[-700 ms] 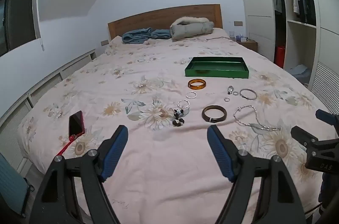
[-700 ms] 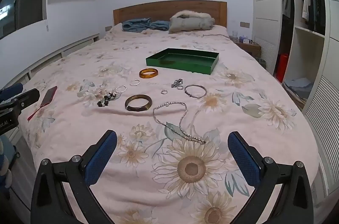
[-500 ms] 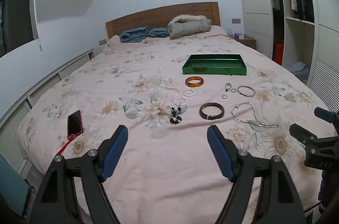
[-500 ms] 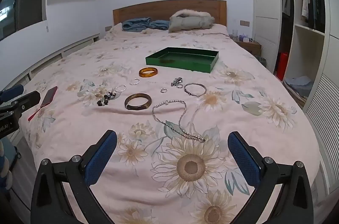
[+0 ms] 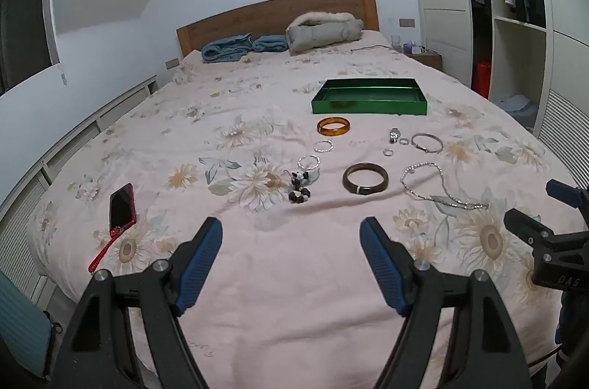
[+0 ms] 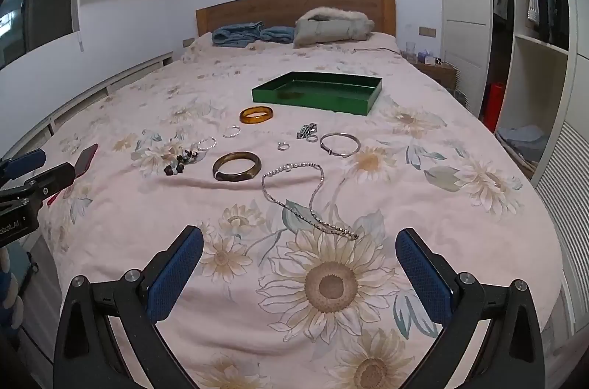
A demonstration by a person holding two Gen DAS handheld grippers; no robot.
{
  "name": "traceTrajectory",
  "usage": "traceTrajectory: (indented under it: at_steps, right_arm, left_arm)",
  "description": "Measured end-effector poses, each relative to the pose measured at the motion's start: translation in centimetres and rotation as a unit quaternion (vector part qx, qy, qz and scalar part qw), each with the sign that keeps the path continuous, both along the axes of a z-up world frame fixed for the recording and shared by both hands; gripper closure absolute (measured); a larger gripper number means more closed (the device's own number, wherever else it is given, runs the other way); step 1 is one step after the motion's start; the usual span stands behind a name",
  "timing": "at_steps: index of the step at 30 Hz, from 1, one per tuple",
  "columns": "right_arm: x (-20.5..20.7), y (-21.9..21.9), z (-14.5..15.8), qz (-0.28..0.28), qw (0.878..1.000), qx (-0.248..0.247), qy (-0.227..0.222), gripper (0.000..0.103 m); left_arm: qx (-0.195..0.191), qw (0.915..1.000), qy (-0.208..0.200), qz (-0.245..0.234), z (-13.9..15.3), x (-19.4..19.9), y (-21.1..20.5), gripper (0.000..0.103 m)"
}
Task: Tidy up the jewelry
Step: 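Move both tools toward the jewelry on the bed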
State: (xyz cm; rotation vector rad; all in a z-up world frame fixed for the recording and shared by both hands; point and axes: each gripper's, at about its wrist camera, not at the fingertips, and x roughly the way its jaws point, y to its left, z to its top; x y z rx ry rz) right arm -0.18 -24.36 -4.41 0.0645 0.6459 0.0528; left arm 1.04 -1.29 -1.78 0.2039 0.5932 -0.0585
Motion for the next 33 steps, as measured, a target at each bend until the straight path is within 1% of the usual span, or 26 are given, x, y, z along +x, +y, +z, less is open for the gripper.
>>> traceTrajectory:
  at_steps: [11, 20, 24, 28, 33]
  right_arm:
    - [0.6, 0.2, -0.8, 0.010, 1.000, 0.003, 0.011, 0.001]
    - [1.5, 0.4, -1.5, 0.016, 1.000, 0.008, 0.025, 0.006]
    - [2.0, 0.3, -1.8, 0.019, 0.999, 0.010, 0.033, 0.012]
    - [2.5, 0.0, -2.2, 0.019, 0.999, 0.015, 0.041, 0.017]
    - [3.5, -0.6, -3.0, 0.020, 0.998, 0.023, 0.054, 0.020]
  left_arm:
    - [-0.001, 0.9999, 0.014, 0.001, -0.9, 0.9, 0.0, 0.027]
    - [-0.003, 0.9996, 0.027, 0.003, -1.7, 1.9, 0.1, 0.027]
    - [-0.007, 0.9995, 0.032, 0.002, -2.1, 2.3, 0.2, 0.027]
    - [-0.025, 0.9987, 0.045, -0.001, -2.7, 3.1, 0.8, 0.027]
    - [-0.047, 0.9964, 0.070, -0.009, -3.5, 4.4, 1.6, 0.027]
